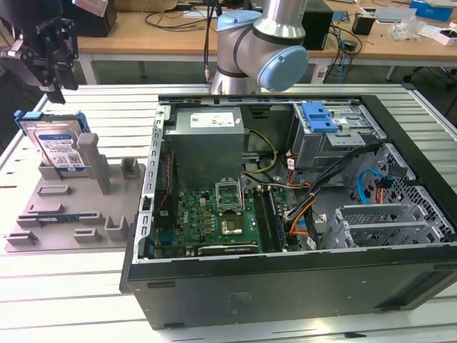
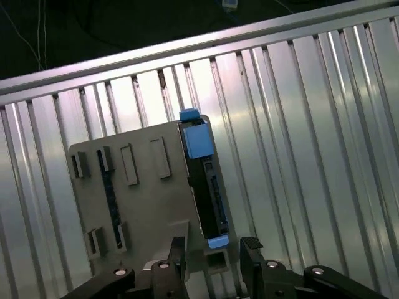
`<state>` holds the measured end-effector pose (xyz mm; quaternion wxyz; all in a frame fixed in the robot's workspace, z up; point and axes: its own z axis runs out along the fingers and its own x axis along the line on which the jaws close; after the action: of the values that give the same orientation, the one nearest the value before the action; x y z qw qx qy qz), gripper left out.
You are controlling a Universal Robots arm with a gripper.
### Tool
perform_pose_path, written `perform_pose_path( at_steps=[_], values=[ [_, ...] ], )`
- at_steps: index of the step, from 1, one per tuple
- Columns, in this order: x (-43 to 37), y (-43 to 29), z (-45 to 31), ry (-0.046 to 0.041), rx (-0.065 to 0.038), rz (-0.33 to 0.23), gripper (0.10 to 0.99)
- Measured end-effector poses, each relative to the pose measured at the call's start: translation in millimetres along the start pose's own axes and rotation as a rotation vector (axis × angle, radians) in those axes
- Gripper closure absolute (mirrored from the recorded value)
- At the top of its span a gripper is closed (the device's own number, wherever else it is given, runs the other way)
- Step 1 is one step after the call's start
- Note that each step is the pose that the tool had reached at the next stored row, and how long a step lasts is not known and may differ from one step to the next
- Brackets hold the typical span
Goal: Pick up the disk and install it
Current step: 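Pick up the disk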
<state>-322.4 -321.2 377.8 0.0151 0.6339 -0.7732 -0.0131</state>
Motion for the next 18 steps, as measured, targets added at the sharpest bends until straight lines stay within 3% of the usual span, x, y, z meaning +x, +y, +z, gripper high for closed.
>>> perform_pose_path(
  at_steps=[7, 14, 18],
  values=[
    [-2.4, 1.8, 0.8, 0.0072, 0.001, -0.123, 0.604],
    [-20.9, 22.9, 4.2, 0.0073, 0.001, -0.127, 0.604],
    [-23.4, 37.5, 4.8, 0.0109, 0.001, -0.128, 0.604]
  ],
)
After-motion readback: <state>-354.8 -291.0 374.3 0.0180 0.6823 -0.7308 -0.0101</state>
